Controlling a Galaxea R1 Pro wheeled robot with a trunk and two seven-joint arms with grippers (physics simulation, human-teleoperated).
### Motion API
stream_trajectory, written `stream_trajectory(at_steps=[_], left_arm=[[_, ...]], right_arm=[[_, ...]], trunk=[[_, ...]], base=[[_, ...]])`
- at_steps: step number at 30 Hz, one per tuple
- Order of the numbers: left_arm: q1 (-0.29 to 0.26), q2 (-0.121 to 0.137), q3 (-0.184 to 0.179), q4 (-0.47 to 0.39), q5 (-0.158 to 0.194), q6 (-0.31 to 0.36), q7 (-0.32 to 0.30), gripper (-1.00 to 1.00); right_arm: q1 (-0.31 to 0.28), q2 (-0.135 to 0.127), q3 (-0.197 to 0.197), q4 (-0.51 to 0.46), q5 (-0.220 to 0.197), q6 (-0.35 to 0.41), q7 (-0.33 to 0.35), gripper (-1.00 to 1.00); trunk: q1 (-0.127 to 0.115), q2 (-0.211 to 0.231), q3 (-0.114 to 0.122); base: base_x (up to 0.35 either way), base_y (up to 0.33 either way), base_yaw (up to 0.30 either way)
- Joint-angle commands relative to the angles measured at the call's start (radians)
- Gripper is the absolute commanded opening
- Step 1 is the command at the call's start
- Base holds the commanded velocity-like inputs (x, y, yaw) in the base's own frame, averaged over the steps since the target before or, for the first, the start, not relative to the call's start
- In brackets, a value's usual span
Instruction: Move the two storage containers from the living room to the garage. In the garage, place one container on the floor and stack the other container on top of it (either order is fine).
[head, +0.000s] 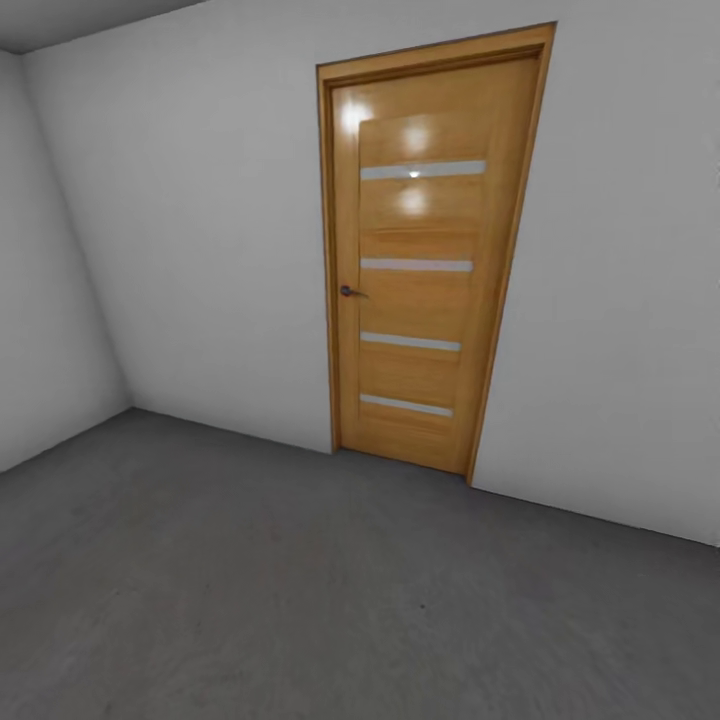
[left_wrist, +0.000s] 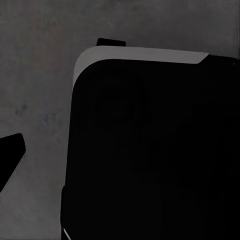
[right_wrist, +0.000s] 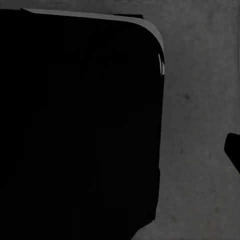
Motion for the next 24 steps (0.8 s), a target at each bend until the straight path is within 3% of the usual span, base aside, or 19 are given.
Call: stream_trajectory(at_steps=[1,12,24], left_arm=[[0.000,0.000,0.000,0.000,0.008,-0.002,0.000,1.00],[0.000,0.000,0.000,0.000,0.008,-0.002,0.000,1.00],[0.000,0.000,0.000,0.000,0.008,-0.002,0.000,1.00]], right_arm=[[0.000,0.000,0.000,0.001,0.001,-0.004,-0.001,1.00],[0.000,-0.001,0.001,0.001,0.002,-0.003,-0.001,1.00],[0.000,-0.006,0.002,0.001,0.003,-0.003,0.000,1.00]], trunk=[[0.001,0.000,-0.001],[0.001,0.000,-0.001],[0.001,0.000,-0.001]], base=[[0.322,0.043,-0.206],[0.322,0.125,-0.223],[0.322,0.165,-0.016]])
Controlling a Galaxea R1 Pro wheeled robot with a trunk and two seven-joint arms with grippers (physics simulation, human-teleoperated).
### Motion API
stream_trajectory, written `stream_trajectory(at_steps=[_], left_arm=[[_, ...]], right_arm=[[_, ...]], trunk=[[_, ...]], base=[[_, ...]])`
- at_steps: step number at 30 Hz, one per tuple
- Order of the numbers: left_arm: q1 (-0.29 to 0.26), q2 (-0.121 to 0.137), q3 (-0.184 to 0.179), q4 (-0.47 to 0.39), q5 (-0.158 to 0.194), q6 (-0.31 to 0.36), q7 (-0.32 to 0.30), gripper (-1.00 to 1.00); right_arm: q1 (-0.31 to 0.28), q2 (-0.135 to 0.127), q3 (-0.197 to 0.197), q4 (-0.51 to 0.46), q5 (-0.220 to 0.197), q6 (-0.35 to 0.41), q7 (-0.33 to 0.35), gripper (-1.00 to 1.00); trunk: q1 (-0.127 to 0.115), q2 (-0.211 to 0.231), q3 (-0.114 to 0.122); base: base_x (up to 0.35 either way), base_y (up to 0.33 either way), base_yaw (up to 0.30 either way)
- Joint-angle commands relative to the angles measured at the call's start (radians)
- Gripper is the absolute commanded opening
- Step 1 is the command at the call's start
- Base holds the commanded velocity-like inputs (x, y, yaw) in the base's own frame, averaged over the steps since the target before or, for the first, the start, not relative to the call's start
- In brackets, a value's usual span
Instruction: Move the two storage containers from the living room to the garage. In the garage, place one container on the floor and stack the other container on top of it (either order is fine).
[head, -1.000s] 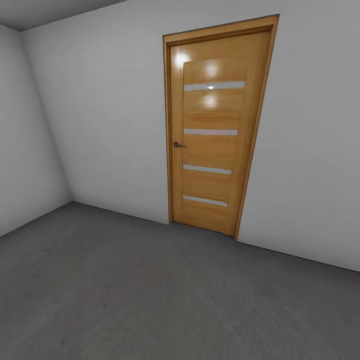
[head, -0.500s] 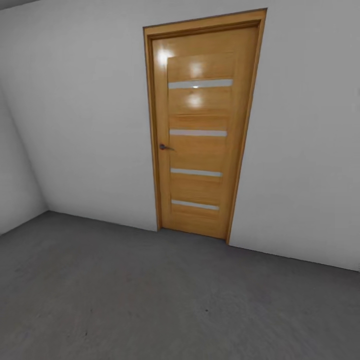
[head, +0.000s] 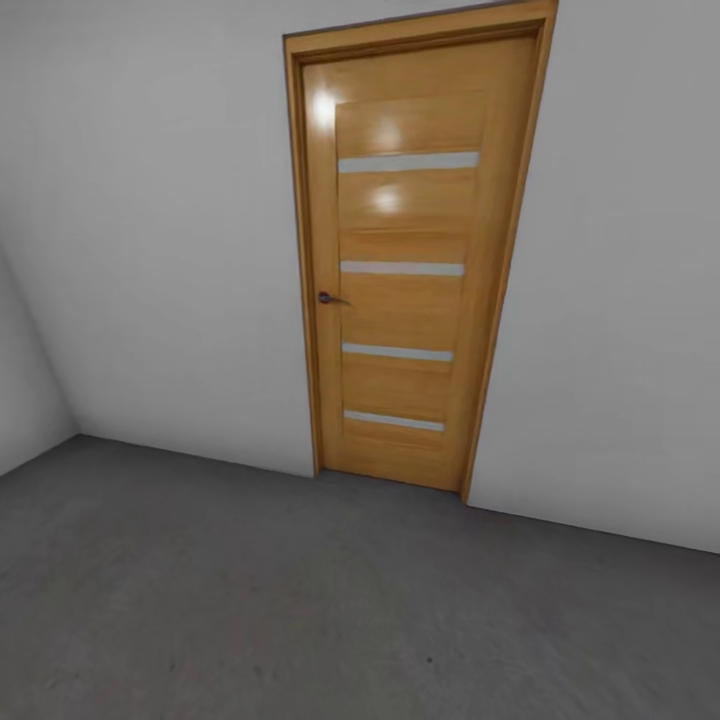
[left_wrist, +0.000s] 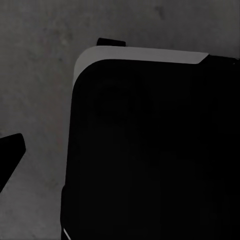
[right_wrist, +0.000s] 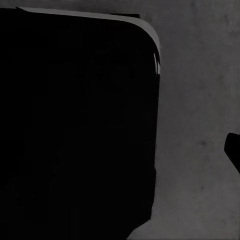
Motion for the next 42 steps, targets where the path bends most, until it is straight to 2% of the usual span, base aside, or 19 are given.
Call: stream_trajectory(at_steps=[1,19,42], left_arm=[[0.000,0.000,0.000,0.000,0.008,-0.002,0.000,1.00],[0.000,0.000,0.000,0.000,0.008,-0.002,0.000,1.00],[0.000,0.000,0.000,0.000,0.008,-0.002,0.000,1.00]], right_arm=[[0.000,0.000,0.001,0.001,0.001,-0.004,0.000,1.00],[0.000,0.003,0.001,0.001,0.001,-0.014,-0.002,1.00],[0.000,0.004,0.000,0.001,0.000,-0.019,-0.002,1.00]], trunk=[[0.001,0.000,-0.001],[0.001,0.000,-0.001],[0.001,0.000,-0.001]], base=[[0.322,0.167,0.000],[0.322,0.166,-0.007],[0.322,0.163,-0.231]])
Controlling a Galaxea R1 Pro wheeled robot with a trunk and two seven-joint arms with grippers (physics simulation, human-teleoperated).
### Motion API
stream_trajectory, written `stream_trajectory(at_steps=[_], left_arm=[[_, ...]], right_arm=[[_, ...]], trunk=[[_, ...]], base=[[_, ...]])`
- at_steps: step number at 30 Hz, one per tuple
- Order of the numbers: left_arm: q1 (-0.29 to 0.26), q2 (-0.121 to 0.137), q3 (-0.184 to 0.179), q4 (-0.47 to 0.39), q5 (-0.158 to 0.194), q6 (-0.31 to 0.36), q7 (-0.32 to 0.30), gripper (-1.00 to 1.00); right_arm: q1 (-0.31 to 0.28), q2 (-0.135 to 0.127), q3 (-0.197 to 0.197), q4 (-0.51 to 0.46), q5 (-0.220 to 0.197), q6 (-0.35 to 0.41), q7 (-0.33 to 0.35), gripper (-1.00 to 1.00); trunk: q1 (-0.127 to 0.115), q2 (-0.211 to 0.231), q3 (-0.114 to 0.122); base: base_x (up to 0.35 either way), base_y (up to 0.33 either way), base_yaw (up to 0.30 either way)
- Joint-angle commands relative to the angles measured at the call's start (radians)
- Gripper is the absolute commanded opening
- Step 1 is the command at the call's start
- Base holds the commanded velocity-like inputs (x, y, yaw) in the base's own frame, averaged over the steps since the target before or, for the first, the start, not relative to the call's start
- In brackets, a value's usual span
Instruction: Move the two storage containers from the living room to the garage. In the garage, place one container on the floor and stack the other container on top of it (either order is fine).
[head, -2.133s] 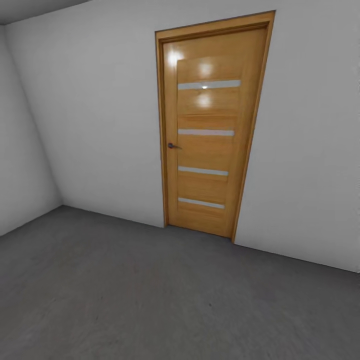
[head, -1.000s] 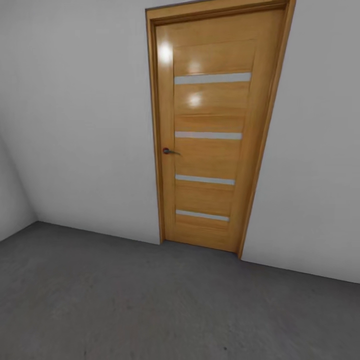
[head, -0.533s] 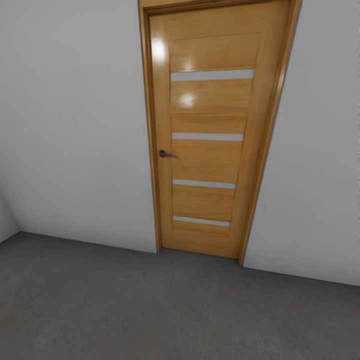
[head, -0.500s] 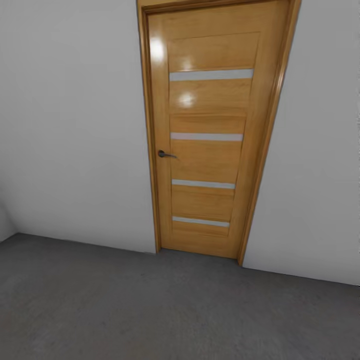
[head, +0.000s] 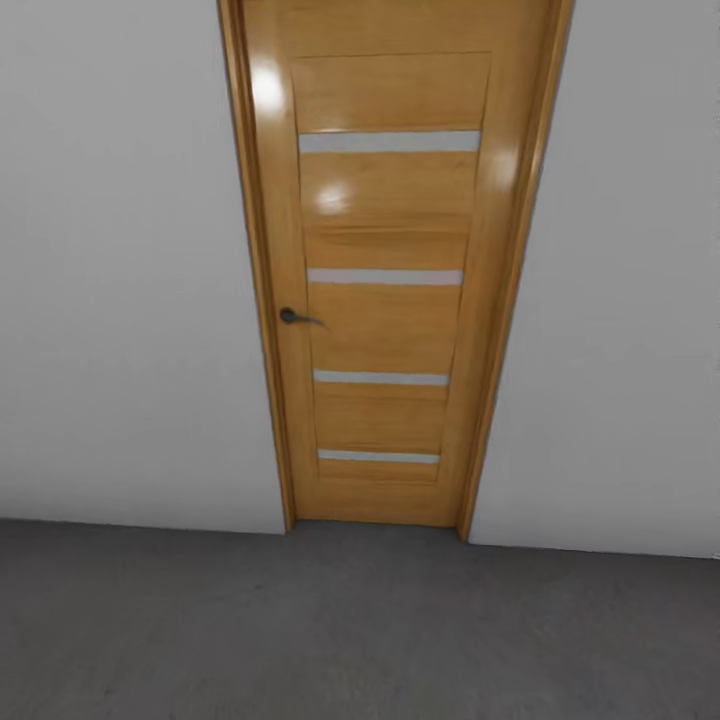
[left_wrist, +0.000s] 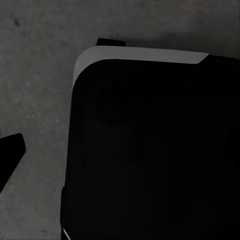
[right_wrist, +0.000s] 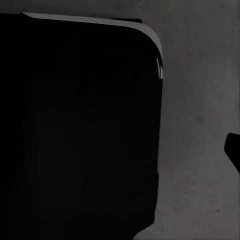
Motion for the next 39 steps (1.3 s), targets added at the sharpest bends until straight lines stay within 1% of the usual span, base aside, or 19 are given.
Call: stream_trajectory(at_steps=[1,7,10,23,39], left_arm=[[0.000,0.000,0.001,0.000,0.008,-0.002,0.000,1.00],[0.000,0.000,0.000,0.000,0.008,-0.002,0.000,1.00],[0.000,0.001,0.000,0.000,0.008,-0.002,0.001,1.00],[0.000,0.001,0.001,0.000,0.008,-0.002,0.001,1.00],[0.000,0.001,0.001,0.000,0.013,-0.002,0.001,1.00]], right_arm=[[0.000,0.000,0.001,0.001,0.001,-0.004,-0.001,1.00],[0.000,0.000,0.001,0.001,0.001,-0.004,-0.001,1.00],[0.000,0.000,0.001,0.001,0.001,-0.004,-0.001,1.00],[0.000,-0.003,0.001,0.001,0.001,-0.003,-0.001,1.00],[0.000,-0.001,0.001,0.001,-0.001,-0.003,-0.001,1.00]], trunk=[[0.001,0.000,-0.001],[0.001,0.000,-0.001],[0.001,0.000,-0.001],[0.001,0.000,-0.001],[0.001,0.000,-0.001]], base=[[0.322,0.152,-0.245],[0.322,0.103,-0.234],[0.322,0.023,-0.096],[0.322,0.002,-0.008],[0.322,-0.014,0.000]])
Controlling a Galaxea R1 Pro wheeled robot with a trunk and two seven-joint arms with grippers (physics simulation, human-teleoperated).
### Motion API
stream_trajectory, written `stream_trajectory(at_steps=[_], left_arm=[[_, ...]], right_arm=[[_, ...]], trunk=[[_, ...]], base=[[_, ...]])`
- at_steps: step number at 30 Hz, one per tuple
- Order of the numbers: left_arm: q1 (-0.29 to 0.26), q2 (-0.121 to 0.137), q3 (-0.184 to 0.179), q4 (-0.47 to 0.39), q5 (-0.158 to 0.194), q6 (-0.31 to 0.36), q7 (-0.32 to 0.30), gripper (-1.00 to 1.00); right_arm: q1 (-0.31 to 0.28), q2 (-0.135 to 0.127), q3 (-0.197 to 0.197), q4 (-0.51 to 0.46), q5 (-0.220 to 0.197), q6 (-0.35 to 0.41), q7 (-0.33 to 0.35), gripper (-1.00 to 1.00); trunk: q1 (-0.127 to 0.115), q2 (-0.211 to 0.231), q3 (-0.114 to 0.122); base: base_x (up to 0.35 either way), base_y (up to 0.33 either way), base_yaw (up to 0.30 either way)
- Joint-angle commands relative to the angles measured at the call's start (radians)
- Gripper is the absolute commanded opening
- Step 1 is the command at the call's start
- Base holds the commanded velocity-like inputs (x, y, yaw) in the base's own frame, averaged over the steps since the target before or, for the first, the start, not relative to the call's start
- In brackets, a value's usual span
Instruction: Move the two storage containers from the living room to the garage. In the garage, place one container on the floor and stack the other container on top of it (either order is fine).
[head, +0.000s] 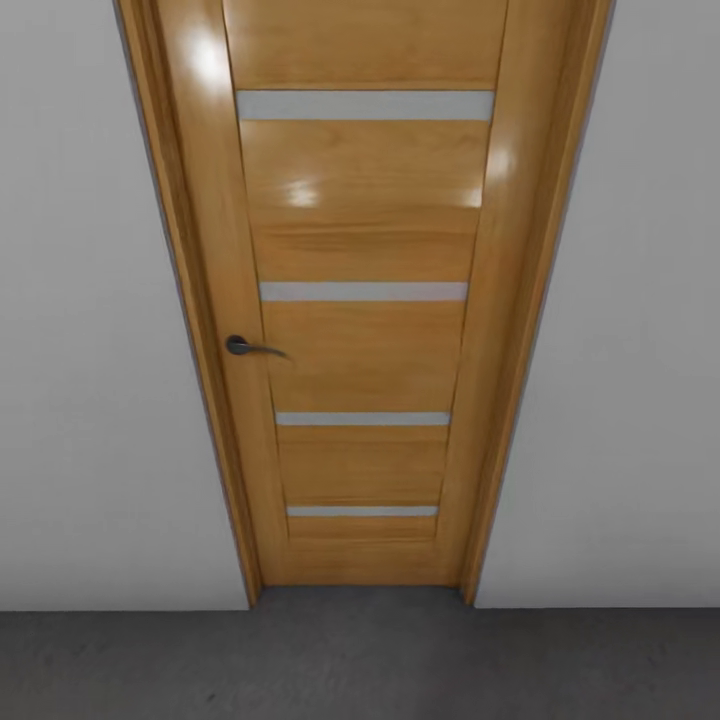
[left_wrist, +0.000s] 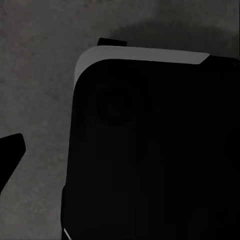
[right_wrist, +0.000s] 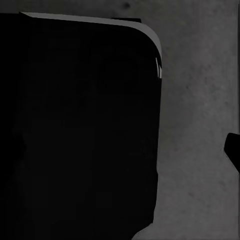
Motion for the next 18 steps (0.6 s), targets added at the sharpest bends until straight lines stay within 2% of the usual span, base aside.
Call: stream_trajectory(at_steps=[1,13,18], left_arm=[[0.000,0.000,0.001,-0.001,0.008,-0.002,0.000,1.00],[0.000,0.000,0.001,-0.001,0.008,-0.007,0.000,1.00],[0.000,0.000,0.001,-0.003,0.007,-0.010,-0.001,1.00]], right_arm=[[0.000,0.000,0.001,0.001,0.001,-0.005,-0.001,1.00],[0.000,0.001,0.000,0.001,0.001,-0.005,-0.001,1.00],[0.000,0.001,0.000,0.001,0.001,-0.005,-0.001,1.00]], trunk=[[0.001,0.000,-0.001],[0.001,0.000,-0.001],[0.001,0.000,-0.001]], base=[[0.318,-0.081,0.000],[0.281,-0.145,0.000],[0.083,-0.056,0.000]])
